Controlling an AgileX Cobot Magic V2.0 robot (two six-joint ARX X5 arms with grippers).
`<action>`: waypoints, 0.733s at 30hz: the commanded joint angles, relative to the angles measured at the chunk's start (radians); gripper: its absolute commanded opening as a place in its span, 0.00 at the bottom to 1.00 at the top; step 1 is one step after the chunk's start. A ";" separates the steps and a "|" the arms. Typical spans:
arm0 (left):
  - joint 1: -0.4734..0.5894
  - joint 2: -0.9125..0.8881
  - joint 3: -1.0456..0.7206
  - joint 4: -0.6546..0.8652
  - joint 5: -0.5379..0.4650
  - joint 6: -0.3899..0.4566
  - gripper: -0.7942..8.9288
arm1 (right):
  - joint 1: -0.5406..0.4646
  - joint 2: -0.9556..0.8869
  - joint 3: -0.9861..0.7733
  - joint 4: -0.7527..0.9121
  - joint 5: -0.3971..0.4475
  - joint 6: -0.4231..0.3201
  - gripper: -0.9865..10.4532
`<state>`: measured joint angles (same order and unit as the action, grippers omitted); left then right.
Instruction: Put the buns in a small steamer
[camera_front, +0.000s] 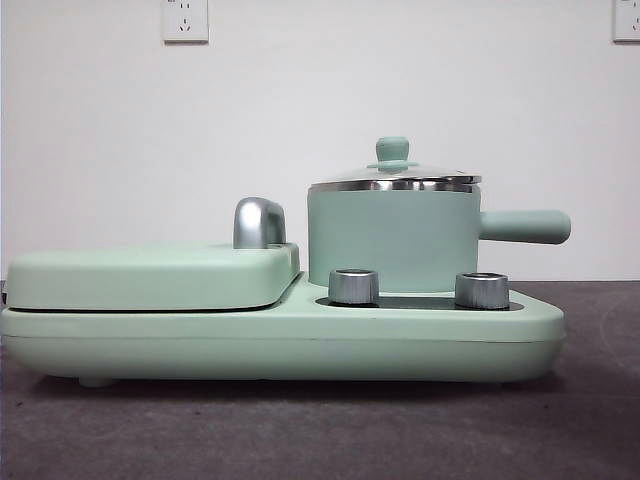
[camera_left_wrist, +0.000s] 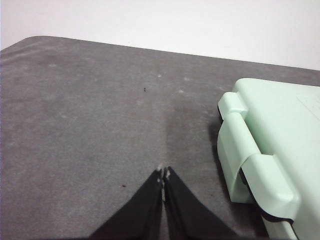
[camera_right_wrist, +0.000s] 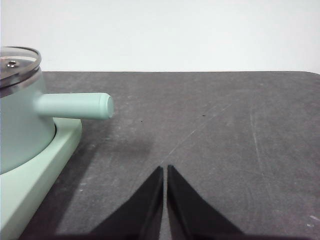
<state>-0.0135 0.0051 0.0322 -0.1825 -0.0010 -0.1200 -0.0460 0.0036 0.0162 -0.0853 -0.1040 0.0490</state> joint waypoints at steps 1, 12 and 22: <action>0.000 -0.002 -0.016 -0.008 0.000 0.006 0.09 | 0.002 0.000 -0.003 0.011 0.000 -0.005 0.10; 0.000 -0.002 -0.016 -0.008 0.000 0.006 0.09 | 0.002 0.000 -0.003 0.011 0.000 -0.005 0.10; 0.000 -0.002 -0.016 -0.008 0.000 0.006 0.09 | 0.002 0.000 -0.003 0.011 0.000 -0.005 0.10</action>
<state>-0.0135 0.0051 0.0322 -0.1825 -0.0010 -0.1200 -0.0460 0.0036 0.0162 -0.0853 -0.1040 0.0490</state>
